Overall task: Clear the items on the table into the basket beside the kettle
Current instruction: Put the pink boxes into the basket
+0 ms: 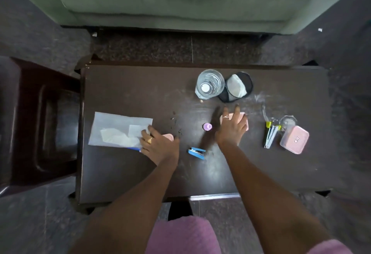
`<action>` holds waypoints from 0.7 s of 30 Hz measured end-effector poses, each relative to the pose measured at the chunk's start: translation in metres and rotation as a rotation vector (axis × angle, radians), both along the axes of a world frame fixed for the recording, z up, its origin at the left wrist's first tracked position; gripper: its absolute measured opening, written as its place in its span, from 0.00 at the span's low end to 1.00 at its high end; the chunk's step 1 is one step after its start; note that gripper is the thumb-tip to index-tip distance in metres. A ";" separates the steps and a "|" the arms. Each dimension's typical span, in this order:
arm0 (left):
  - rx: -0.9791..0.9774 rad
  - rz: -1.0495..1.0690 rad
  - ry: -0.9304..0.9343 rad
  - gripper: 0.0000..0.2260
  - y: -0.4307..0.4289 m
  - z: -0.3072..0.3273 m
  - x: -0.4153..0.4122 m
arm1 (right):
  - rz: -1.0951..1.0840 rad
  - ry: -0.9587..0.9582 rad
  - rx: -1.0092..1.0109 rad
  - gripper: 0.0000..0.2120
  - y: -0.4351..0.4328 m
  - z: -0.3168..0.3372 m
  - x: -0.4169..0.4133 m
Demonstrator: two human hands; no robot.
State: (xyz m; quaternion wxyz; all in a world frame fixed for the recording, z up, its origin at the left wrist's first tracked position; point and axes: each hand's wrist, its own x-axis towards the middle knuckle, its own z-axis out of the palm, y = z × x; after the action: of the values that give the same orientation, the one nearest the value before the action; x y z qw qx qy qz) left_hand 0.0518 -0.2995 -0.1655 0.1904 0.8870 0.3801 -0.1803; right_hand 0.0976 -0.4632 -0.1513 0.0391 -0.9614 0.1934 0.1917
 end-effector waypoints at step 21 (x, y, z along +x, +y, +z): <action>-0.314 -0.059 -0.275 0.44 0.013 0.048 0.032 | 0.174 -0.344 -0.053 0.35 0.034 0.028 -0.014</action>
State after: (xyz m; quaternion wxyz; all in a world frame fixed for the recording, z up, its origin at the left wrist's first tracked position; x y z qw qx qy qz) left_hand 0.0842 -0.2864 -0.1178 0.3712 0.8733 0.2918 -0.1203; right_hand 0.0836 -0.4291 -0.1237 0.0294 -0.9938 0.1048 0.0220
